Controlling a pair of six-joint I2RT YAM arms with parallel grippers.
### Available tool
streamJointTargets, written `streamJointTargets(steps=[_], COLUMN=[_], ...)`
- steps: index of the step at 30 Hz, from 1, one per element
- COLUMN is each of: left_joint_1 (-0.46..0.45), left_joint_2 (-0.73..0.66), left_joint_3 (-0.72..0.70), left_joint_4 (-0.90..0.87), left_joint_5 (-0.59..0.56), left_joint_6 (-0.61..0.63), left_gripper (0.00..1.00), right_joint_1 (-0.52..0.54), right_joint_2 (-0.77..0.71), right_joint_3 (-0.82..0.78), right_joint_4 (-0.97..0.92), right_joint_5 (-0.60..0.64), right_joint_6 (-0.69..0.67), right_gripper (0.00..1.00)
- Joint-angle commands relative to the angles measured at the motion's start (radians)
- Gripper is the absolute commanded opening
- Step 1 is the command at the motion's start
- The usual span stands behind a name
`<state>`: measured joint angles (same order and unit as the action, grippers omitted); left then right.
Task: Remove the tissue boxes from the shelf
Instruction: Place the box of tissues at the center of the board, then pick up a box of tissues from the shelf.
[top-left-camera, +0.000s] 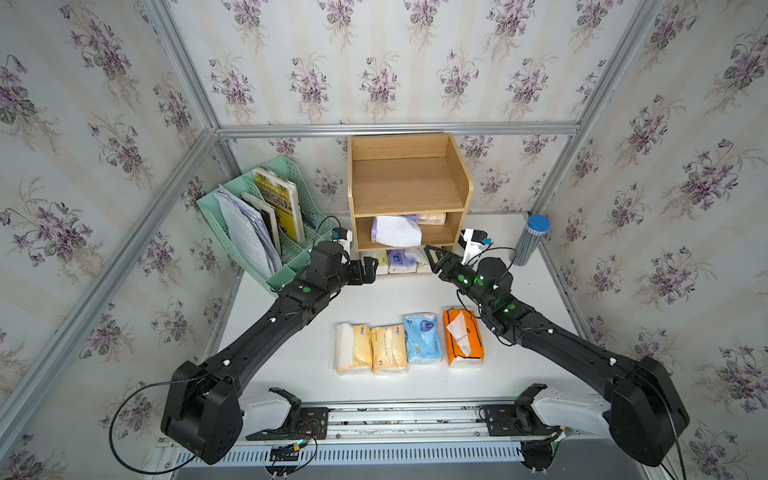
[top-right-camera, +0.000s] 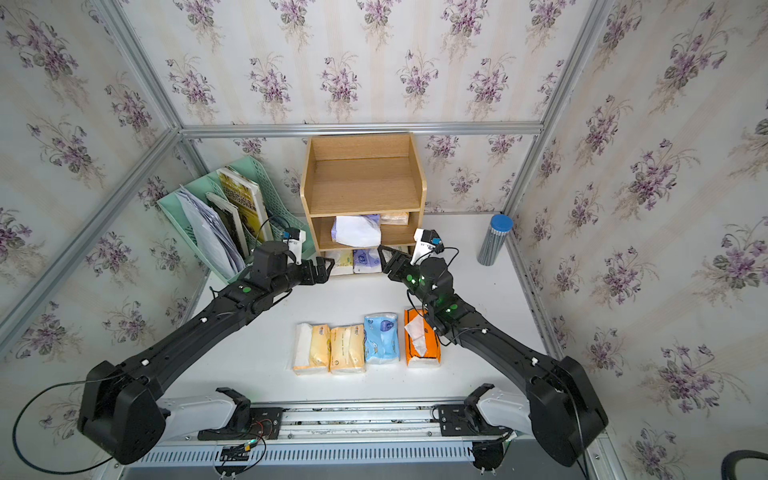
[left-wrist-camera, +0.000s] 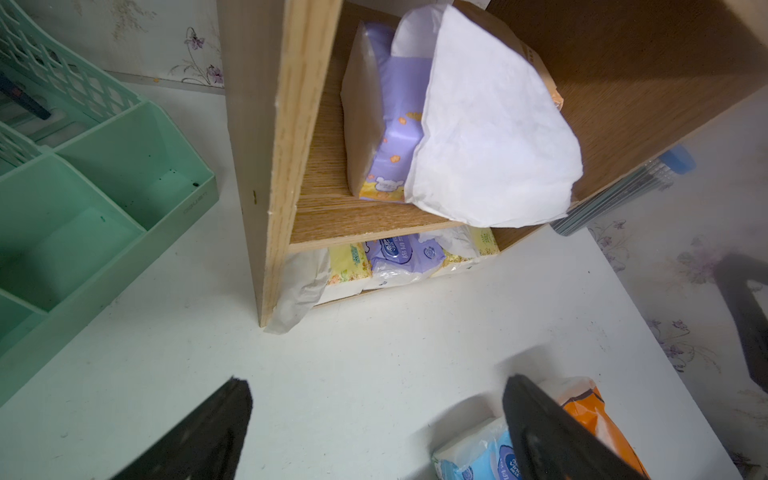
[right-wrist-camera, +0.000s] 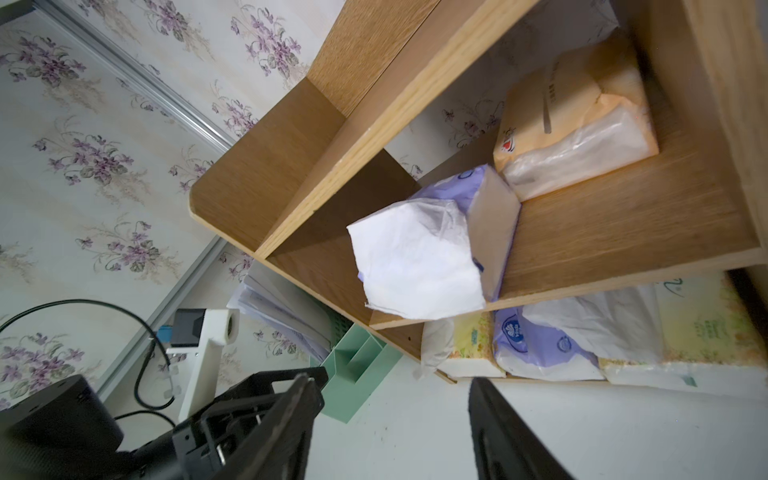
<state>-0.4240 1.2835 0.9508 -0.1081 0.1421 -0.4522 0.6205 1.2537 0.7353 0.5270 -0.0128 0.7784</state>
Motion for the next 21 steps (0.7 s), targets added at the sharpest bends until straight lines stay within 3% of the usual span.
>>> streamJointTargets(steps=[1, 21], left_joint_1=[0.004, 0.05], left_joint_2=[0.018, -0.011], left_joint_3=[0.021, -0.043], left_joint_4=[0.029, 0.022], left_joint_5=[0.032, 0.089], left_joint_6=[0.038, 0.059], left_gripper=[0.99, 0.99], right_joint_1=[0.015, 0.022], right_joint_2=[0.058, 0.4], right_joint_3=[0.026, 0.229], right_joint_4=[0.108, 0.173], right_joint_5=[0.072, 0.149], right_joint_6=[0.002, -0.03], right_gripper=[0.65, 0.65])
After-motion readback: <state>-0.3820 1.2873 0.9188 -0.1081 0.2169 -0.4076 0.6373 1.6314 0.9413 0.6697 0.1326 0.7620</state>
